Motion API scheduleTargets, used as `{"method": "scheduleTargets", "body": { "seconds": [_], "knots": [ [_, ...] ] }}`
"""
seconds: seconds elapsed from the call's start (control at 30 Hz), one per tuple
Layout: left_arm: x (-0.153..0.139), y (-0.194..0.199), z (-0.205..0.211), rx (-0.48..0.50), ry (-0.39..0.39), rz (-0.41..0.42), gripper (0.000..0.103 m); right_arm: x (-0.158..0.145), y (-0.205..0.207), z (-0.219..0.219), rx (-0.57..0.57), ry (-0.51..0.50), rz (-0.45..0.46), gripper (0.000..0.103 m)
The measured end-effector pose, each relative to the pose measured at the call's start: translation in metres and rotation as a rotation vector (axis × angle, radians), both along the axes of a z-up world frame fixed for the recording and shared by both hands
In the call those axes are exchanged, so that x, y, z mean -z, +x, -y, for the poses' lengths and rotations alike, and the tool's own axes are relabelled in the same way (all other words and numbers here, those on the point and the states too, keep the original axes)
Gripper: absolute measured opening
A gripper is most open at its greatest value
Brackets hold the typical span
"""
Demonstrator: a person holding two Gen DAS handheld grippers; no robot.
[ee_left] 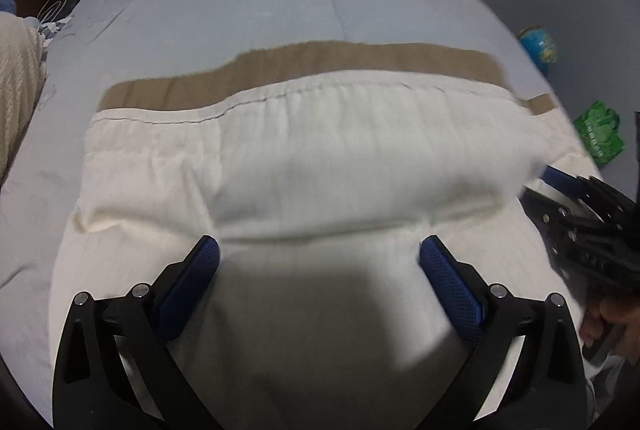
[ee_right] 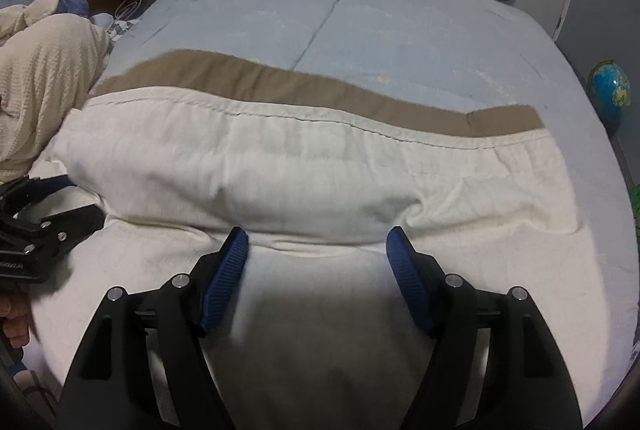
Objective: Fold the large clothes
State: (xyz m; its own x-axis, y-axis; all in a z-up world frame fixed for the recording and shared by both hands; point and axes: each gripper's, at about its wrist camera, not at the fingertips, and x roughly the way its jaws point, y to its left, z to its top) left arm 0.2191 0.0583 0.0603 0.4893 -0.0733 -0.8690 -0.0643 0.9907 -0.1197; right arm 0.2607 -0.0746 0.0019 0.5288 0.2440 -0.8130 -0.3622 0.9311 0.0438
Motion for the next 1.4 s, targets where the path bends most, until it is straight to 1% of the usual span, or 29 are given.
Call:
{"method": "scheduleTargets", "body": {
  "seconds": [0.07,0.17,0.3,0.47,0.5,0.63,0.73,0.93,1.0,1.1,1.2,1.3,1.4],
  "knots": [
    [-0.011,-0.019,-0.003,0.007,-0.014,0.037,0.097,-0.01,-0.01,0.006,0.007,-0.001,0.02,0.068],
    [-0.025,-0.046,-0.005,0.013,-0.013,0.071,0.096,-0.024,-0.03,0.017,0.007,0.021,0.033,0.069],
    [-0.04,-0.083,-0.006,0.014,0.028,0.1,0.096,-0.041,-0.061,0.03,-0.012,0.028,0.057,0.073],
    [-0.054,-0.126,-0.006,-0.001,0.04,0.132,0.096,-0.058,-0.097,0.049,-0.011,0.045,0.079,0.075],
    [-0.058,-0.13,-0.009,-0.004,0.038,0.136,0.096,-0.06,-0.103,0.052,-0.014,0.044,0.082,0.075],
    [-0.065,-0.157,-0.009,-0.024,0.011,0.155,0.096,-0.067,-0.128,0.064,-0.029,0.038,0.094,0.079],
    [-0.064,-0.171,0.001,-0.017,0.007,0.167,0.096,-0.072,-0.145,0.077,-0.025,0.039,0.113,0.08],
    [-0.055,-0.212,0.014,0.005,-0.011,0.188,0.096,-0.076,-0.185,0.109,0.027,0.079,0.155,0.082],
    [-0.053,-0.22,0.018,0.007,0.001,0.195,0.096,-0.075,-0.194,0.12,0.041,0.095,0.163,0.082],
    [-0.052,-0.233,0.028,0.016,0.014,0.228,0.096,-0.071,-0.21,0.133,0.051,0.11,0.173,0.082],
    [-0.049,-0.241,0.034,0.008,0.038,0.257,0.096,-0.064,-0.225,0.142,0.062,0.117,0.176,0.083],
    [-0.045,-0.244,0.041,0.006,0.063,0.257,0.096,-0.053,-0.238,0.146,0.071,0.126,0.173,0.083],
    [-0.043,-0.245,0.044,0.009,0.075,0.26,0.096,-0.044,-0.25,0.144,0.067,0.121,0.19,0.083]
  ]
}}
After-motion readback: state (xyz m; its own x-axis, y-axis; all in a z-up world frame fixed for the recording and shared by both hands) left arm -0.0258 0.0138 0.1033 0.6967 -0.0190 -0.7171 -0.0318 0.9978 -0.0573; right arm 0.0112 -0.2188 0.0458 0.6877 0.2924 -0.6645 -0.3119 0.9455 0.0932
